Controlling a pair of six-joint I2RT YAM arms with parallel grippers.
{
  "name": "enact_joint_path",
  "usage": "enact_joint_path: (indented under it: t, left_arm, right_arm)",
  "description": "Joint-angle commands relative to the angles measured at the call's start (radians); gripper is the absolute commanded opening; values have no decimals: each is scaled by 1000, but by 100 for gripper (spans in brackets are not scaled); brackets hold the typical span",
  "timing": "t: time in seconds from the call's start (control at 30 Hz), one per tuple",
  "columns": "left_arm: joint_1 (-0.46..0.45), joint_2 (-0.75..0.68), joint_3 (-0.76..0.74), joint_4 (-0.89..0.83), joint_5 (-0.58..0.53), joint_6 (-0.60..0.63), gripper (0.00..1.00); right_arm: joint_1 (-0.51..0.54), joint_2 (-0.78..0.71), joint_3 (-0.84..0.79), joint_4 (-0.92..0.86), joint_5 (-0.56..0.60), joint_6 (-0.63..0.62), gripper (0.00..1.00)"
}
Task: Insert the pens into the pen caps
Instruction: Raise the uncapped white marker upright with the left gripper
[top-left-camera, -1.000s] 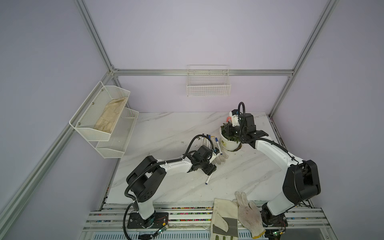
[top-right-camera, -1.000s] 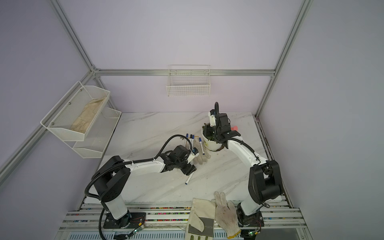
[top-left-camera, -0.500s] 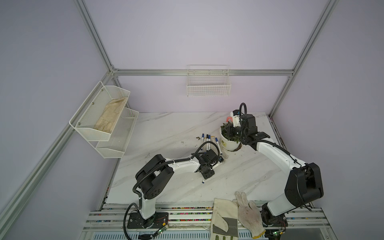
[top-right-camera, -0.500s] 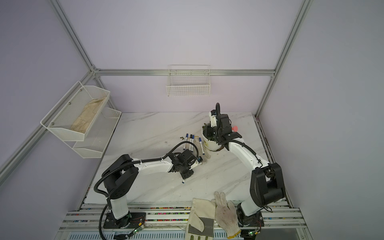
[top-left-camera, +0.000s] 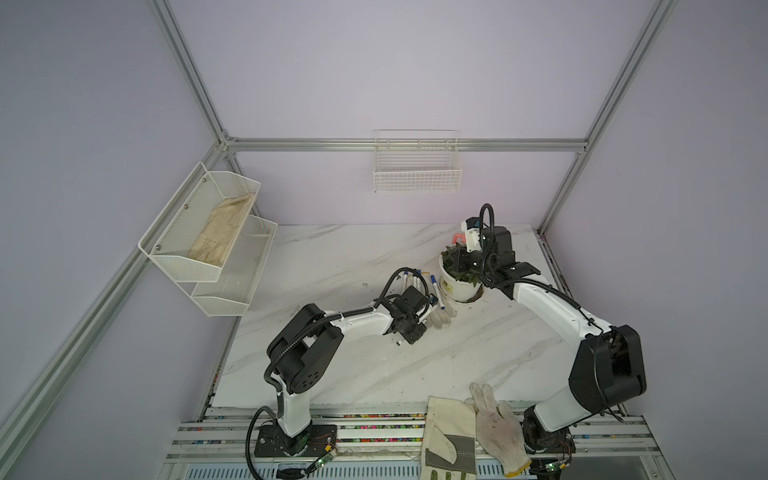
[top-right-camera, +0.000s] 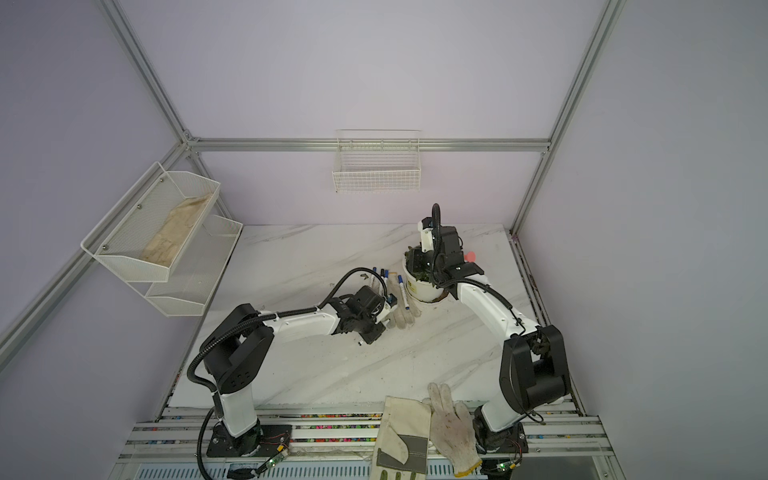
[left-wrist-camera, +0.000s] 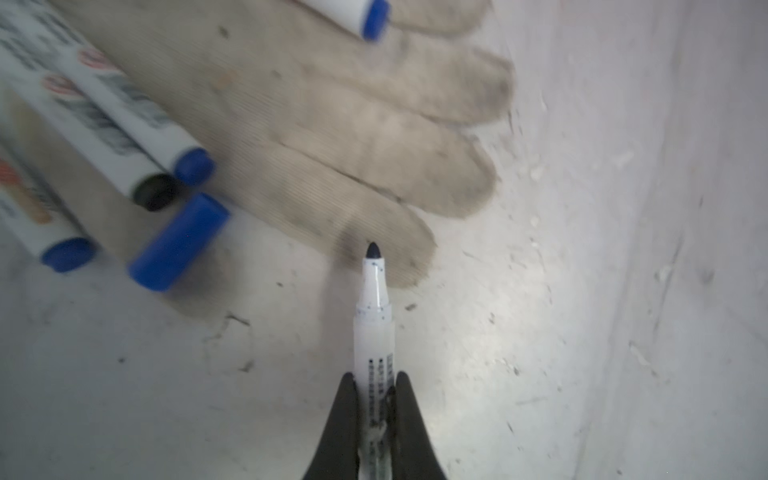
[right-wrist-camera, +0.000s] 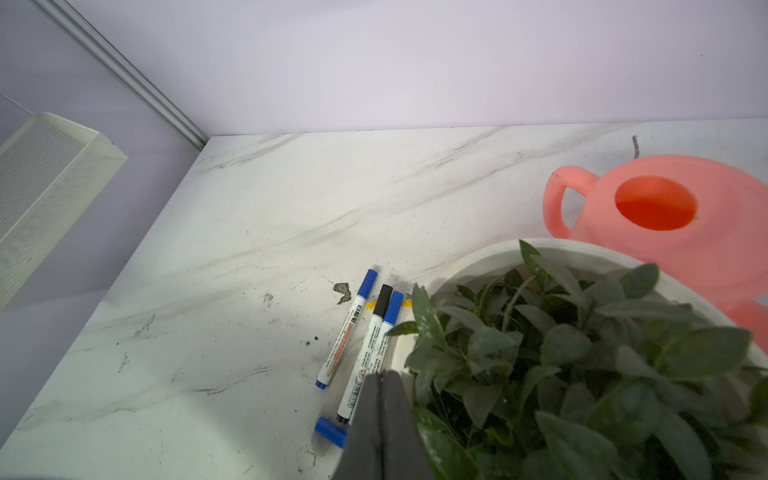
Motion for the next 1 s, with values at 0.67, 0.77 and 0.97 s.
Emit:
enact_joint_path:
  t: [0.67, 0.77, 0.97]
  left_arm:
    - [152, -151, -116, 737, 227, -373, 0]
    - [151, -155, -123, 748, 228, -380, 0]
    - [152, -152, -121, 770, 227, -373, 0]
  right_arm:
    - [2, 114, 115, 55, -403, 51, 33]
    - [3, 130, 119, 61, -441, 61, 32]
    - [16, 155, 129, 44, -474, 65, 31]
